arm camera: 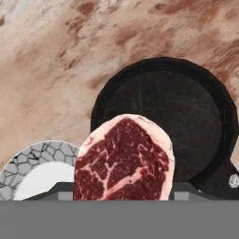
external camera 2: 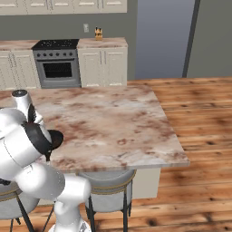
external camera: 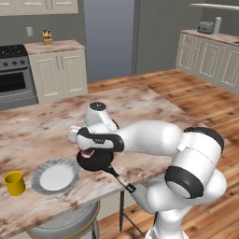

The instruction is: Pick up the pan with the steak in it and place it on the dining table. Then place the steak on the plate.

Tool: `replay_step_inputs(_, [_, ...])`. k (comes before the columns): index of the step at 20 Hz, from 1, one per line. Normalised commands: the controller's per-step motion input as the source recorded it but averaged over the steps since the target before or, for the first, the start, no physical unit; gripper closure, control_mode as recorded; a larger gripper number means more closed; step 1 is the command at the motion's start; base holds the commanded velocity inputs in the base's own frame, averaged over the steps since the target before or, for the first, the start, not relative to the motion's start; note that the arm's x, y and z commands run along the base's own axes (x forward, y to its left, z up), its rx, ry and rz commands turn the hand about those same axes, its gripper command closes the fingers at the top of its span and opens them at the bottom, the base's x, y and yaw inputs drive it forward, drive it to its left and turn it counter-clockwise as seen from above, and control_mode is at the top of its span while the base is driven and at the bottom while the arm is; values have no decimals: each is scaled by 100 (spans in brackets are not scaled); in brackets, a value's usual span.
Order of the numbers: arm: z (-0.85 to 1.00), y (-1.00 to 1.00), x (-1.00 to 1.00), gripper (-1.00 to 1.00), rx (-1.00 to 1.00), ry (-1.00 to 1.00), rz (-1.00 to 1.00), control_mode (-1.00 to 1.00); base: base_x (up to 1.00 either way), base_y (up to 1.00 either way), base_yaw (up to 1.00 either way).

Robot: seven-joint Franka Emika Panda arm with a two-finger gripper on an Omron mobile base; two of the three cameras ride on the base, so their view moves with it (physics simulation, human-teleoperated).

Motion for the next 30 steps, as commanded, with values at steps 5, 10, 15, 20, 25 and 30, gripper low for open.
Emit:
replay_step_inputs(5, [-4,96,22,100,0,0,0,-100,0,0,0])
replay_step_inputs(10, [-9,65,-29,100,0,0,1,-100,0,0,0])
replay_step_inputs(15, [-6,19,-35,100,0,-3,2,-100,0,0,0])
replay_step_inputs(20, [-11,4,0,100,-2,2,0,-100,0,0,0])
replay_step_inputs(25, [-33,8,0,100,-4,5,0,-100,0,0,0])
replay_step_inputs(30, [-41,17,0,100,-6,5,0,-100,0,0,0])
